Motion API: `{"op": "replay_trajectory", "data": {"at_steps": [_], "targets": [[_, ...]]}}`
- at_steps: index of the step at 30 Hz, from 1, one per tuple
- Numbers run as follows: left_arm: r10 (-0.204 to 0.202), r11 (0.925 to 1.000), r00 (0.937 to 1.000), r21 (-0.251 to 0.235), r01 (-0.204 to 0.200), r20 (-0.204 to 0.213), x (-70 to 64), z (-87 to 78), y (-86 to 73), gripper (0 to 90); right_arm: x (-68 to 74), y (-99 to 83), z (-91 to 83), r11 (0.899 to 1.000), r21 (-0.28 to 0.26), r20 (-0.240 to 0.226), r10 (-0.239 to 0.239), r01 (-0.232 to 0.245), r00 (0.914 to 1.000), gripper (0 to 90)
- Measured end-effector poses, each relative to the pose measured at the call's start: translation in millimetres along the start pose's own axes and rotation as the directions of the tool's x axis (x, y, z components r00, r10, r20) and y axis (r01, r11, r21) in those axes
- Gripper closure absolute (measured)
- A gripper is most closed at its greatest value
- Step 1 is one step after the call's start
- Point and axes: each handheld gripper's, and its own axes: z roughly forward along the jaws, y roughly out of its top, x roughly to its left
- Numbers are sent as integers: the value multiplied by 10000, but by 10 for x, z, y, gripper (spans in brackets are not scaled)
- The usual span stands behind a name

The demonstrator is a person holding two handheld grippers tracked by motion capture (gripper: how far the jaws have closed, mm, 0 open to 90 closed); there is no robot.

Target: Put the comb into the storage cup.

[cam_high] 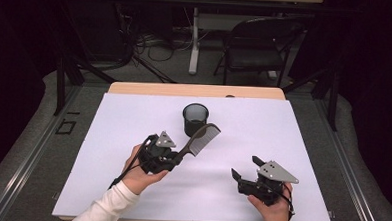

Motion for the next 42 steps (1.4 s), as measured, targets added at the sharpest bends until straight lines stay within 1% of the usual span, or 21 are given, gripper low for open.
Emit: {"op": "replay_trajectory", "data": {"at_steps": [1, 7, 12, 13, 14, 16, 19, 23, 26, 30, 32, 34, 35, 38, 41, 42], "targets": [[19, 9999, 10000, -135, -19, -14, -5, -8, 3, 724, 3, -2, 1, 10000, -84, 9, -23, 23, 10000, 175], [-99, 9967, 9999, -803, 92, -90, -21, -45, 6, 725, 16, -1, -1, 9999, -76, -26, -109, 109, 9999, 175], [-173, 9898, 9995, -1417, 136, -253, -21, -70, -14, 725, 29, 1, 6, 9999, -72, -62, -129, 129, 9999, 174], [-236, 9882, 9995, -1521, 204, -194, -21, -74, -20, 725, 33, 2, 5, 9999, -54, -53, -134, 134, 9999, 175], [-254, 9865, 9994, -1625, 216, -218, -20, -78, -26, 725, 34, 2, 5, 9998, -59, -75, -173, 173, 9998, 175], [-221, 9838, 9993, -1785, 163, -309, -18, -85, -39, 725, 40, 4, 7, 9998, -73, -83, -190, 190, 9998, 175], [-287, 9782, 9988, -2067, 200, -389, -15, -100, -59, 724, 51, 8, 14, 9997, -81, -103, -221, 220, 9997, 174], [-362, 9683, 9979, -2487, 218, -538, -9, -120, -89, 725, 75, 26, 15, 9997, -55, -207, -230, 229, 9995, 174], [-405, 9616, 9971, -2735, 215, -639, -15, -130, -114, 725, 107, 42, 17, 9998, -31, -270, -188, 187, 9995, 174], [-428, 9533, 9954, -3018, 149, -860, -22, -130, -154, 725, 132, 68, 19, 9996, 0, -370, -270, 270, 9990, 175], [-468, 9506, 9950, -3101, 173, -881, -20, -129, -167, 725, 144, 80, 26, 9998, -16, -455, -179, 178, 9988, 175], [-456, 9503, 9947, -3109, 148, -920, -11, -131, -173, 725, 150, 101, 28, 9997, 142, -531, -175, 183, 9984, 175], [-483, 9480, 9945, -3177, 164, -929, -9, -132, -178, 725, 154, 112, 34, 9998, 175, -590, -128, 139, 9982, 175], [-497, 9440, 9938, -3297, 141, -996, -1, -132, -194, 725, 164, 155, 51, 9996, 262, -1070, 85, -57, 9942, 175], [-519, 9407, 9932, -3391, 138, -1037, 4, -131, -210, 725, 177, 206, 83, 9992, 379, -1268, 145, -98, 9918, 174], [-533, 9382, 9934, -3456, 150, -1017, 5, -128, -217, 725, 181, 228, 95, 9989, 427, -1348, 225, -169, 9906, 175]]}}
